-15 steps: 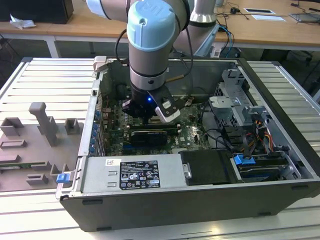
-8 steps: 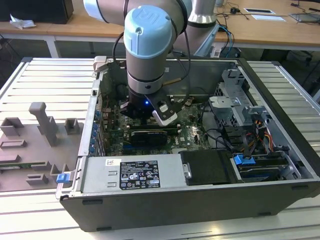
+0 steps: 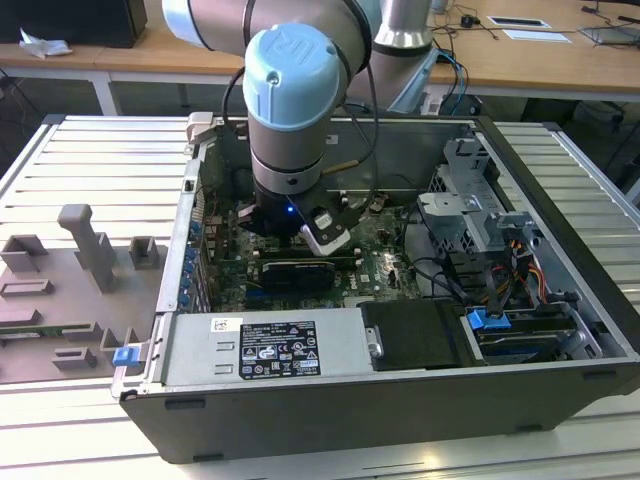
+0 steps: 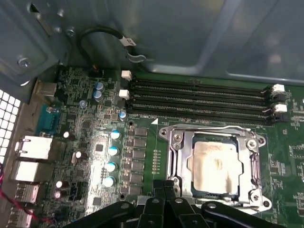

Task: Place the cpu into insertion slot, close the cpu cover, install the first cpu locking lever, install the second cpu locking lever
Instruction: 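Install the second cpu locking lever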

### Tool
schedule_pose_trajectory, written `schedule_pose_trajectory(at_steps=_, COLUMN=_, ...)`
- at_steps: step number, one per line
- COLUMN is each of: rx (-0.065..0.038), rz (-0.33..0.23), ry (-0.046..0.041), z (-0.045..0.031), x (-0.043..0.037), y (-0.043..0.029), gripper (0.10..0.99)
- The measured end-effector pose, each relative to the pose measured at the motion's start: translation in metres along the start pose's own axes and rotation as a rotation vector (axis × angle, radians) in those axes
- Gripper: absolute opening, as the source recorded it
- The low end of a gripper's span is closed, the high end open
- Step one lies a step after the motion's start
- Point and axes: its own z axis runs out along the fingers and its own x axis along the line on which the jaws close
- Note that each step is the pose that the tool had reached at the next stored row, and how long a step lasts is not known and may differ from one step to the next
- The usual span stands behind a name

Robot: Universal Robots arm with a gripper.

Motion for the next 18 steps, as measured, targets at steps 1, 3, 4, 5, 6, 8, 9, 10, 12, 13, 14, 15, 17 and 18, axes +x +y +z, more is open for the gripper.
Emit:
schedule_pose_trajectory(at_steps=1, rx=-0.003, rz=0.000, ry=-0.0002, z=0.0001, x=0.0004, y=0.0000, gripper=0.106)
schedule_pose_trajectory(at_steps=3, rx=-0.007, rz=0.000, ry=-0.0006, z=-0.0001, x=0.0008, y=0.0001, gripper=0.106)
schedule_pose_trajectory(at_steps=4, rx=-0.011, rz=0.000, ry=-0.0011, z=-0.0016, x=0.0008, y=0.0006, gripper=0.106)
schedule_pose_trajectory(at_steps=5, rx=-0.014, rz=0.000, ry=-0.0013, z=-0.0037, x=0.0008, y=0.0012, gripper=0.106)
schedule_pose_trajectory(at_steps=6, rx=-0.015, rz=0.000, ry=-0.0015, z=-0.0057, x=0.0008, y=0.0019, gripper=0.106)
schedule_pose_trajectory(at_steps=8, rx=-0.016, rz=0.000, ry=-0.0014, z=-0.0097, x=0.0007, y=0.0031, gripper=0.106)
schedule_pose_trajectory(at_steps=9, rx=-0.016, rz=0.000, ry=-0.0015, z=-0.0120, x=0.0007, y=0.0038, gripper=0.106)
schedule_pose_trajectory(at_steps=10, rx=-0.017, rz=0.000, ry=-0.0015, z=-0.0129, x=0.0006, y=0.0041, gripper=0.106)
schedule_pose_trajectory(at_steps=12, rx=-0.017, rz=0.000, ry=-0.0015, z=-0.0178, x=0.0007, y=0.0056, gripper=0.106)
schedule_pose_trajectory(at_steps=13, rx=-0.017, rz=0.000, ry=-0.0014, z=-0.0190, x=0.0007, y=0.0060, gripper=0.106)
schedule_pose_trajectory(at_steps=14, rx=-0.017, rz=0.000, ry=-0.0015, z=-0.0197, x=0.0007, y=0.0062, gripper=0.106)
schedule_pose_trajectory(at_steps=15, rx=-0.017, rz=0.000, ry=-0.0015, z=-0.0208, x=0.0007, y=0.0066, gripper=0.106)
schedule_pose_trajectory(at_steps=17, rx=-0.017, rz=0.000, ry=-0.0015, z=-0.0233, x=0.0006, y=0.0075, gripper=0.106)
schedule_pose_trajectory(at_steps=18, rx=-0.017, rz=0.000, ry=-0.0015, z=-0.0239, x=0.0006, y=0.0077, gripper=0.106)
